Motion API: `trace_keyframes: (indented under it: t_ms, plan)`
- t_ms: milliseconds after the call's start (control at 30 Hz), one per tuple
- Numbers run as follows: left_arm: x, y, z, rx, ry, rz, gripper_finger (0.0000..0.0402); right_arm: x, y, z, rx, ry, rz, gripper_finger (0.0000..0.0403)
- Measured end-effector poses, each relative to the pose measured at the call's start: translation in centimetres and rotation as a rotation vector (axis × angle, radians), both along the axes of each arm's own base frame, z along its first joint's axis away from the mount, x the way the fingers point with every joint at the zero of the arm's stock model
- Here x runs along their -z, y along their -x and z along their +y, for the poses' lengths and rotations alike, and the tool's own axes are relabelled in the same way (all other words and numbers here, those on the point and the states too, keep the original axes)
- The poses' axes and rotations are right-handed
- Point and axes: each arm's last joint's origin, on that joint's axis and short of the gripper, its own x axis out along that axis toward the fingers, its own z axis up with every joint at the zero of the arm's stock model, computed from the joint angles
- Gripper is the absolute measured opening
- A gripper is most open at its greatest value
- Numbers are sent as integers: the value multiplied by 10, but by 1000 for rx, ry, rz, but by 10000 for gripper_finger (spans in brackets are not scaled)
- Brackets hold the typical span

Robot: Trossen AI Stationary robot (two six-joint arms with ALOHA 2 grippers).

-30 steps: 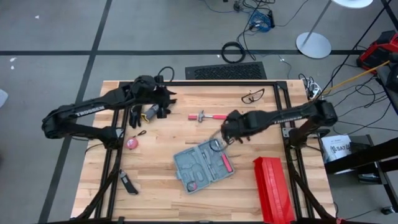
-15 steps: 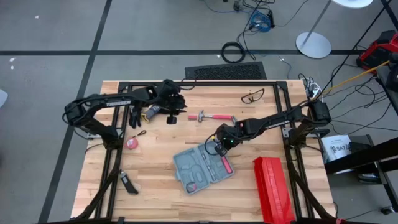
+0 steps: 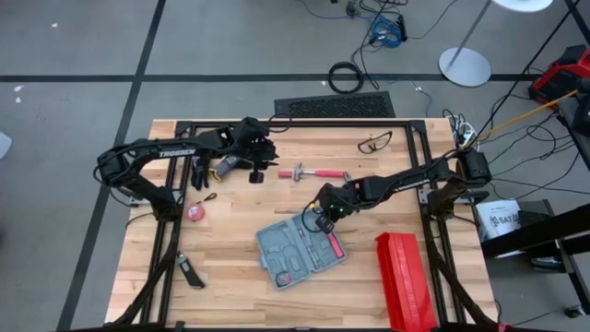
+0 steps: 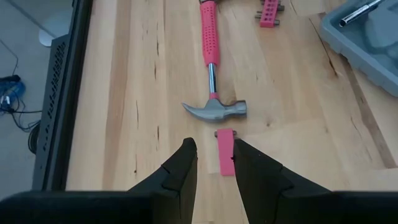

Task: Prefit tool cases
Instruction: Put the red screwdriver into the gray prefit tools case

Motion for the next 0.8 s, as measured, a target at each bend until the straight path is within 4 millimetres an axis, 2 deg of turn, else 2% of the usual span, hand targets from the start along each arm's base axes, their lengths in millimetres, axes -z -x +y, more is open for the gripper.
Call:
trace_keyframes:
  t_ms: [500,800]
  plan:
    - [0,0,0,-12,14,0,109,22,-7,11,-8,-37,49,0]
    - [0,0,0,-12,13,-1,109,23,-9,11,-26,-28,34,0]
